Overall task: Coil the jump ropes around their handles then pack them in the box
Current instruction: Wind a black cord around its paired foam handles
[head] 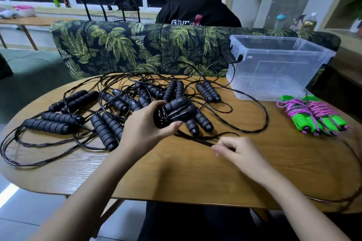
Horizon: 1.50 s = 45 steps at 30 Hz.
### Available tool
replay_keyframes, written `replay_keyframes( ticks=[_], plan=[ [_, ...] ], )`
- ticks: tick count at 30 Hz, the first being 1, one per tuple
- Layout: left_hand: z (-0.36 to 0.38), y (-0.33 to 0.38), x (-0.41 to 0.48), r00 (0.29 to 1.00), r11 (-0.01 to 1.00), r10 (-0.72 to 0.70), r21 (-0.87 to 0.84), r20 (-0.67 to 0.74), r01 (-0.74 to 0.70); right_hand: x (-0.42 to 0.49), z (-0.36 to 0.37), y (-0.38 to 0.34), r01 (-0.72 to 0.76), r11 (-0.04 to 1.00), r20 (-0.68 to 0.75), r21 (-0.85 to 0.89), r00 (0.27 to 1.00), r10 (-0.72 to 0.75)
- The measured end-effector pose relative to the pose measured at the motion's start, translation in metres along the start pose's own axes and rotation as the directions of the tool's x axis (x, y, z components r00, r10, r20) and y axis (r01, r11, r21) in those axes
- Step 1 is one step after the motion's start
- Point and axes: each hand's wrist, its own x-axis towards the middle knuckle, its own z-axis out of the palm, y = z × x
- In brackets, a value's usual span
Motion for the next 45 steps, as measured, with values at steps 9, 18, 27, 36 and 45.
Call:
replay_keyframes(
  ticks=[9,18,27,36,45],
  plan=[
    [-0.002,0.011,-0.009,0.863,0.816,0.494,0.284,0.109,-0.503,0.051,-0.042,-0.007,-0.379,0.877,0.295,0.295,0.909,0.293],
    [0.01,0.035,-0.017,0.828,0.615,0.527,0.586,0.192,-0.528,0.064,-0.039,-0.084,-0.088,0.97,0.05,0.225,0.996,0.079],
    [0.01,0.043,-0.007,0.946,0.745,0.297,0.588,0.133,-0.316,0.009,-0.006,-0.104,0.035,0.973,-0.145,-0.227,0.987,-0.069],
    [0.005,0.041,-0.001,0.978,0.811,0.176,0.547,0.11,-0.207,-0.019,0.011,-0.089,0.065,0.987,-0.184,-0.145,0.979,-0.092],
    [-0.006,0.05,-0.002,0.982,0.964,0.042,0.25,0.182,-0.088,-0.028,0.008,-0.07,0.0,0.998,-0.139,0.064,0.99,0.009]
  ],
)
